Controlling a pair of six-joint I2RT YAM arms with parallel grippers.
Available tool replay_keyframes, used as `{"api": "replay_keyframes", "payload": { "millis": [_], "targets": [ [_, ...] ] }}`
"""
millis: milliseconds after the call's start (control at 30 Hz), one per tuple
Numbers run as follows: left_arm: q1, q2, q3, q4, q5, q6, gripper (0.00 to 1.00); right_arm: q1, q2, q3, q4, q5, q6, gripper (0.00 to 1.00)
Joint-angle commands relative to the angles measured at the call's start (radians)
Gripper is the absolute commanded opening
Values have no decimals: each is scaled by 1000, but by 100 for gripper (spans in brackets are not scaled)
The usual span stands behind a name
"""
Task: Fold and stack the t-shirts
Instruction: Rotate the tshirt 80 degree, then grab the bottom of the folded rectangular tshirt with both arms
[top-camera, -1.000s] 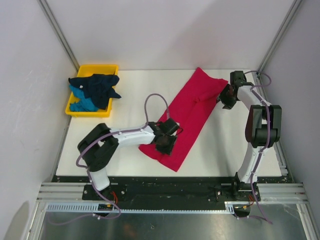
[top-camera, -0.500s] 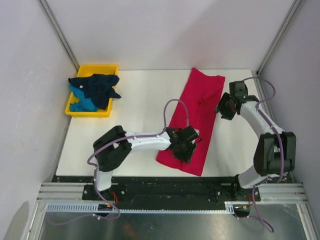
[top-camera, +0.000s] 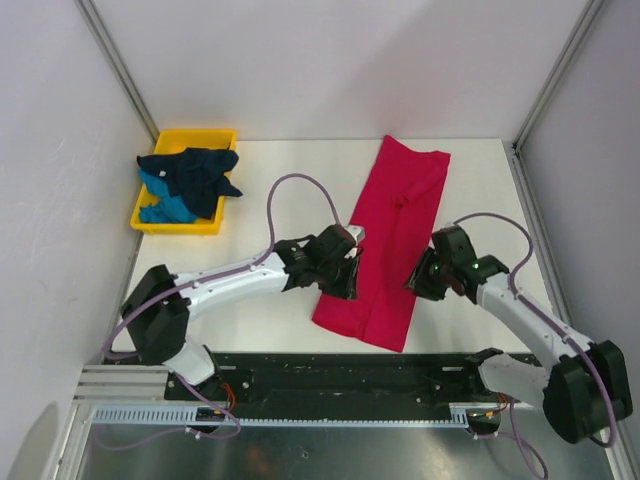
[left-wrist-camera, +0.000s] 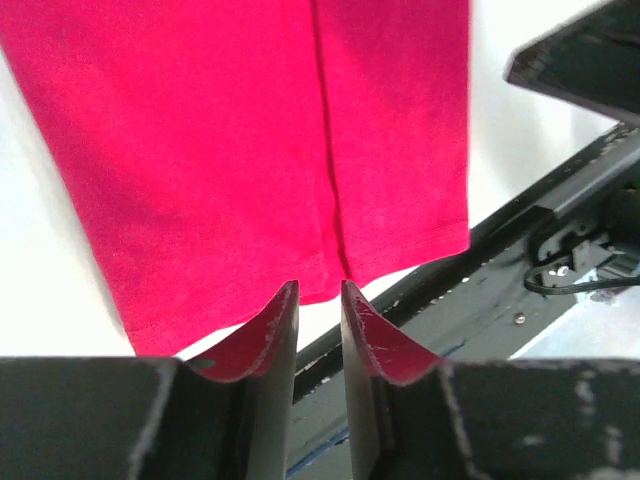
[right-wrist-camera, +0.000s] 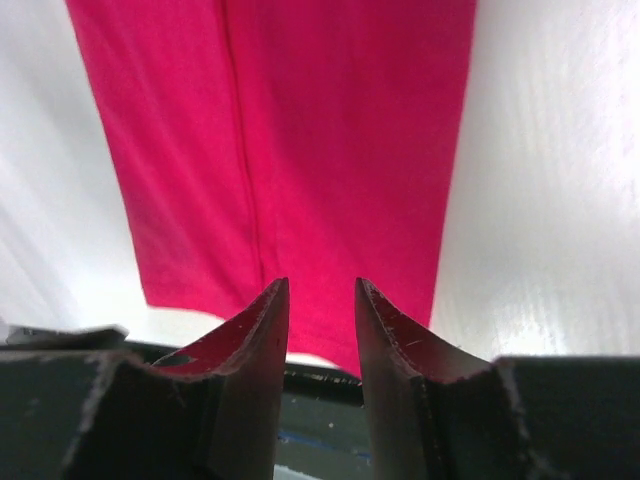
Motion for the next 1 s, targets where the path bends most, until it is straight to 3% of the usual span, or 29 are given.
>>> {"api": "replay_keyframes", "payload": {
  "millis": [0, 267, 467, 667, 967],
  "targets": [
    [-2, 55, -46, 29, 36, 21, 25, 120, -97, -45, 29, 54, 173, 35],
    [0, 108, -192, 107, 5, -7, 17, 305, -136, -133, 46, 97, 305, 30],
    [2, 16, -227, 118, 5, -4, 17, 403, -68, -202, 137, 97, 360, 29],
    [64, -110, -272, 115, -2, -13, 19, 425, -41, -277, 197, 81, 387, 29],
    [98, 18, -301, 129, 31, 22, 16, 425, -117, -291, 165, 73, 399, 29]
  ]
}}
